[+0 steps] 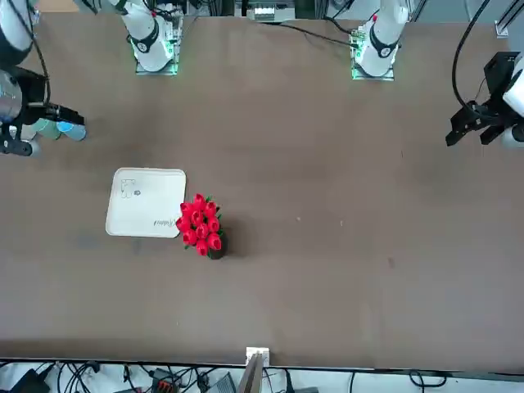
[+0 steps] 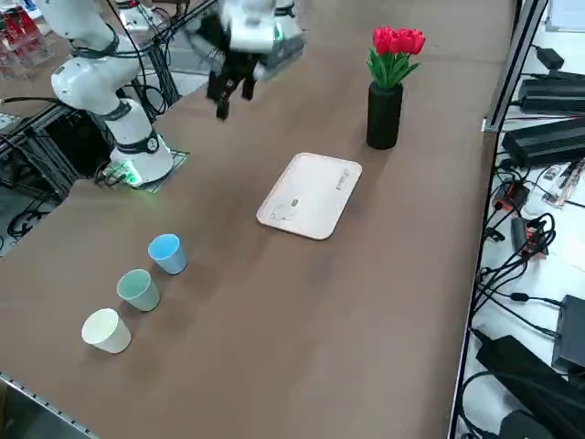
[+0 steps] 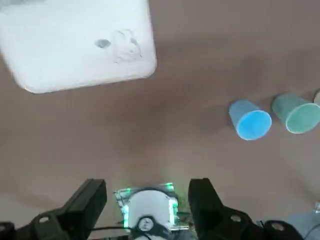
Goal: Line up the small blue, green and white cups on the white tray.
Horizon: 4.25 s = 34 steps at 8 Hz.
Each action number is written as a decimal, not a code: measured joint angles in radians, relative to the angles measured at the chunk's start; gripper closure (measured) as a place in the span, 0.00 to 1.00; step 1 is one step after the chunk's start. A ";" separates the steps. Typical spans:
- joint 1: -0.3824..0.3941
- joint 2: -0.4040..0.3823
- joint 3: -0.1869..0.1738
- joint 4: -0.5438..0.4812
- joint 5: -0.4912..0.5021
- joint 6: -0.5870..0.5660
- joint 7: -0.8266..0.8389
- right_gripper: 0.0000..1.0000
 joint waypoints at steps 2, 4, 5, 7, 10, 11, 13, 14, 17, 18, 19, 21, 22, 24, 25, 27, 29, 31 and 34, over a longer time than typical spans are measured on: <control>-0.133 0.006 -0.004 -0.131 -0.022 0.130 -0.131 0.00; -0.267 0.009 -0.006 -0.290 -0.024 0.314 -0.271 0.00; -0.322 0.010 -0.007 -0.380 -0.024 0.419 -0.304 0.00; -0.378 0.010 -0.007 -0.490 -0.041 0.549 -0.335 0.00; -0.433 0.010 -0.006 -0.580 -0.047 0.717 -0.377 0.00; -0.440 0.012 -0.006 -0.605 -0.047 0.768 -0.383 0.00; -0.454 0.031 -0.003 -0.631 -0.047 0.834 -0.388 0.00; -0.463 0.047 -0.003 -0.640 -0.047 0.873 -0.393 0.01; -0.478 0.085 -0.003 -0.665 -0.047 0.949 -0.395 0.34; -0.478 0.085 -0.002 -0.665 -0.047 0.952 -0.395 0.53; -0.478 0.084 0.000 -0.665 -0.047 0.954 -0.395 0.73; -0.478 0.071 0.005 -0.658 -0.056 0.956 -0.393 0.95; -0.477 0.065 0.015 -0.658 -0.056 0.956 -0.393 0.95; -0.437 0.045 0.049 -0.636 -0.055 0.907 -0.387 0.95; -0.374 0.021 0.071 -0.600 -0.052 0.850 -0.351 0.95; -0.160 -0.011 0.104 -0.501 -0.016 0.775 -0.204 0.95; 0.101 0.041 0.115 -0.348 0.029 0.692 0.017 0.95; 0.274 0.184 0.119 -0.177 0.032 0.643 0.193 0.95; 0.351 0.377 0.115 -0.037 0.032 0.660 0.284 0.95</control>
